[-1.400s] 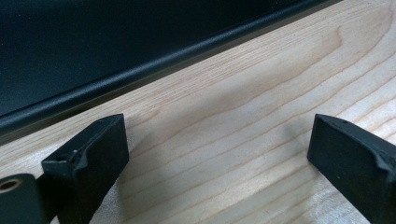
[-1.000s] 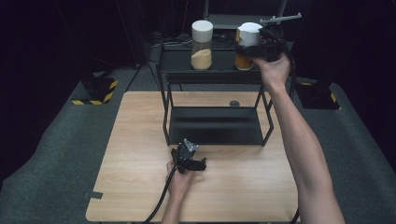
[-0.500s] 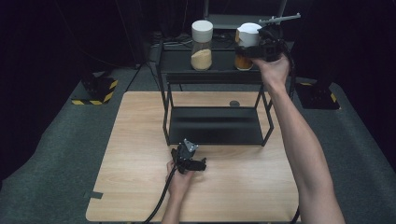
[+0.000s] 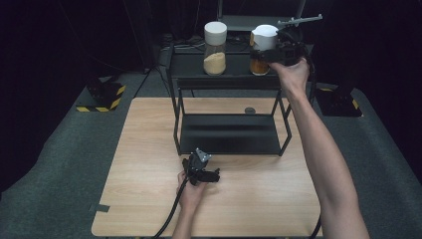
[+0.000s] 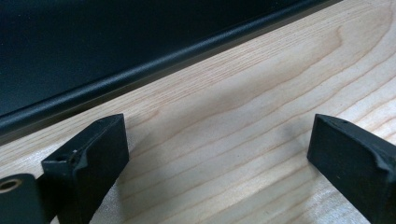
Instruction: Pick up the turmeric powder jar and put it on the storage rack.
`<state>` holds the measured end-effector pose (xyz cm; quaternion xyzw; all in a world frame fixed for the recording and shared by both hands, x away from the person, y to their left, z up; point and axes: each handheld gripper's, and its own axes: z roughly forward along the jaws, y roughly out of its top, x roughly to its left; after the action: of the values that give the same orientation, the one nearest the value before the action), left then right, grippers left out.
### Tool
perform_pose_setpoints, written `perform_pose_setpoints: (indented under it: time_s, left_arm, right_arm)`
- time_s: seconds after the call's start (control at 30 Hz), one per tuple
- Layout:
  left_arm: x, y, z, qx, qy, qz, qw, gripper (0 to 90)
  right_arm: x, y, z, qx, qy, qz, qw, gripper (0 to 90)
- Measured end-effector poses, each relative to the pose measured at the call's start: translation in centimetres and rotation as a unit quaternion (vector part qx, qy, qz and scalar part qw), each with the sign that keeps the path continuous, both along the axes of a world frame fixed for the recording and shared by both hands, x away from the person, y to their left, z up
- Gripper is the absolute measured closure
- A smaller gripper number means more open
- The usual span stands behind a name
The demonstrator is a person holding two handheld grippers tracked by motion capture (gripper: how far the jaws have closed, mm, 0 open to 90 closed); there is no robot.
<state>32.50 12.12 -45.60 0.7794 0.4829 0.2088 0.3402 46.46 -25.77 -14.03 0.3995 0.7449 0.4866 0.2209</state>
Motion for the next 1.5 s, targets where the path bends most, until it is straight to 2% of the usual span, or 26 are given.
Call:
perform_pose_setpoints:
  time_s: [0.23,0.3,0.43,0.53,0.83,1.17,1.5]
  left_arm:
    - [0.0,0.0,0.0,-0.001,0.0,0.0,1.0,5.3]
    - [0.0,0.0,0.0,-0.001,0.0,0.001,1.0,5.3]
    - [0.0,0.0,0.0,0.001,-0.001,0.0,1.0,5.3]
    - [0.0,0.0,0.0,0.002,0.0,0.0,1.0,5.3]
    - [0.0,0.0,0.0,0.0,0.0,0.0,1.0,5.3]
    - [0.0,0.0,0.0,0.0,0.0,0.0,1.0,5.3]
    - [0.0,0.0,0.0,0.0,-0.001,0.0,1.0,5.3]
  right_arm:
    - [-0.6,-0.7,0.1,0.007,0.001,0.009,0.9999,8.6]
    - [-1.3,-1.4,-0.4,0.017,-0.008,0.012,0.9998,8.6]
    - [-1.8,-2.1,-0.5,0.013,-0.008,0.017,0.9997,8.3]
    - [-2.4,-2.9,-1.0,0.023,-0.01,0.017,0.9995,8.6]
    - [-3.2,-4.9,-2.1,0.028,-0.002,0.019,0.9994,8.4]
    - [-3.8,-5.8,-2.7,0.019,0.005,0.02,0.9996,8.6]
    - [-4.8,-6.5,-3.5,0.024,-0.005,0.029,0.9993,8.6]
